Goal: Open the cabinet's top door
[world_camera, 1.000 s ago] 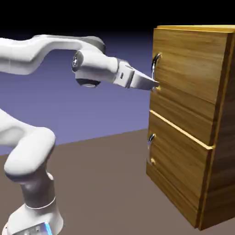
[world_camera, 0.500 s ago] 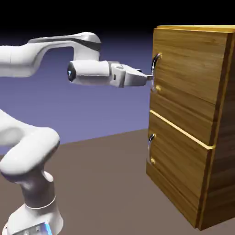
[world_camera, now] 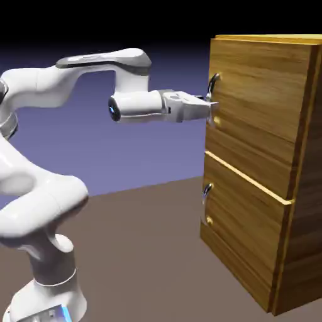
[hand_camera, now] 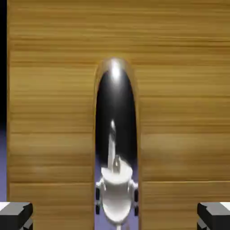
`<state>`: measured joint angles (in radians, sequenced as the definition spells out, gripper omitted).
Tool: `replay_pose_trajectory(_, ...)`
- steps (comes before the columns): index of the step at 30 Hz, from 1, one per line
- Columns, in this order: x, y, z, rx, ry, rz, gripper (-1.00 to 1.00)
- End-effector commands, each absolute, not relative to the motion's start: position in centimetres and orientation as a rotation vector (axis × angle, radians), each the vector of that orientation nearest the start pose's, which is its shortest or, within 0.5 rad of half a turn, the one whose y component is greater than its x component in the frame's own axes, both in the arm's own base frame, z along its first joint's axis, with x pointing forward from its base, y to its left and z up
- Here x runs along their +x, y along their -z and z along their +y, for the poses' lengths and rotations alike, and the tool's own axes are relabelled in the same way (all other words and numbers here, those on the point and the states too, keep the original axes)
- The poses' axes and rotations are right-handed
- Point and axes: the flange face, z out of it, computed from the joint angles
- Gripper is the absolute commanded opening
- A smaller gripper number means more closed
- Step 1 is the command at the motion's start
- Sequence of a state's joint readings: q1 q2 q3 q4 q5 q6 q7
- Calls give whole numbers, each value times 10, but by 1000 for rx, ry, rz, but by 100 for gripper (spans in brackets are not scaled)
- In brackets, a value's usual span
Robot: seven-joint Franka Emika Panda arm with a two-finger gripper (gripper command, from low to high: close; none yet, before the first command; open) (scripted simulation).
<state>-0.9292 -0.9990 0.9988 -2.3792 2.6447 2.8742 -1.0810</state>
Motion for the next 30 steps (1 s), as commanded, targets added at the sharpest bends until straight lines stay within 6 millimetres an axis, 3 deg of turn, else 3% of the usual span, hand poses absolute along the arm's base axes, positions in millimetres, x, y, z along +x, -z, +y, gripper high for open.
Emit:
replay_pose_trajectory(1, 393, -544, 81, -1758, 1780, 759, -100)
replay_pose_trajectory(16, 290, -544, 15, -1764, 1543, 418, -100)
replay_pose_trajectory(30, 228, -544, -61, -1740, 1345, 162, -100)
